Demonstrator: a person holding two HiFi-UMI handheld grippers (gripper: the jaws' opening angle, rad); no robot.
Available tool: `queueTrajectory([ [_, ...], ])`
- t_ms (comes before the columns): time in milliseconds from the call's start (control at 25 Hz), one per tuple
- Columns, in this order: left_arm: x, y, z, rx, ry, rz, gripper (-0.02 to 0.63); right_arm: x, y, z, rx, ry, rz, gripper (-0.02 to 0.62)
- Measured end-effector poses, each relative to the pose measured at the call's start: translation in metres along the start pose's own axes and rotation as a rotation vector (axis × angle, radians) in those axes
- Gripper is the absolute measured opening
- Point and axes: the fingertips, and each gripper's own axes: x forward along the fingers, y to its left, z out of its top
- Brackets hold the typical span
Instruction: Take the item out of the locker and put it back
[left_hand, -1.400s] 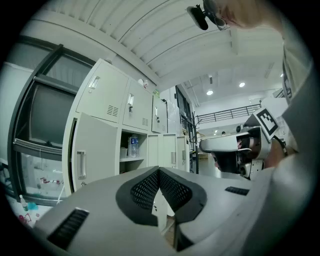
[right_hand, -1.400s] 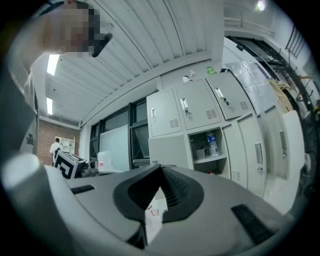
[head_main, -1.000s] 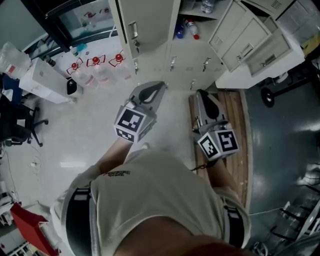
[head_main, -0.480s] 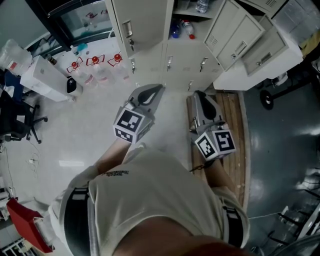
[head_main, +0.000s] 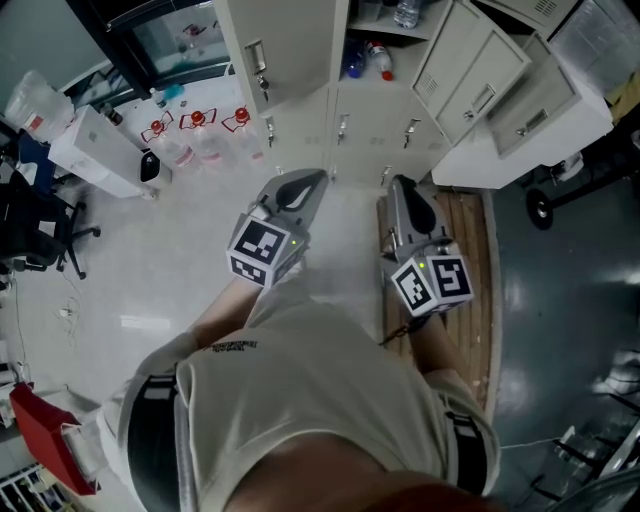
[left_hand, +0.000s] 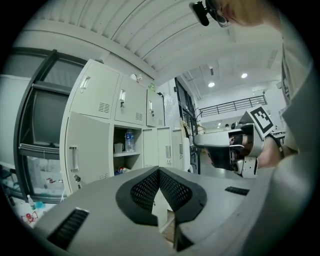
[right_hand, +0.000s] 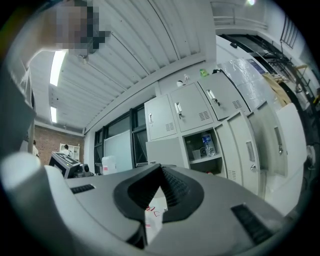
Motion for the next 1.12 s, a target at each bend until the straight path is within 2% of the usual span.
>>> queueTrajectory([
  [240,0.016,0.021,0.003,0.004,-0.024,0.007,0.009,0.025,-0.007,0.001,-0.012,-0.005,0.013,0.003],
  [680,0.075,0.094,0.007,-0.007,-0.045,-0.001,0.009,0.109,-0.035,0.004,-0.048,0.006,-0.006,0.003],
  [1120,0.135,0.165,0.021,-0.001,-0.067,-0.049,0.009,0.195,-0.062,0.009,-0.036,-0.011,-0.051,0.003],
])
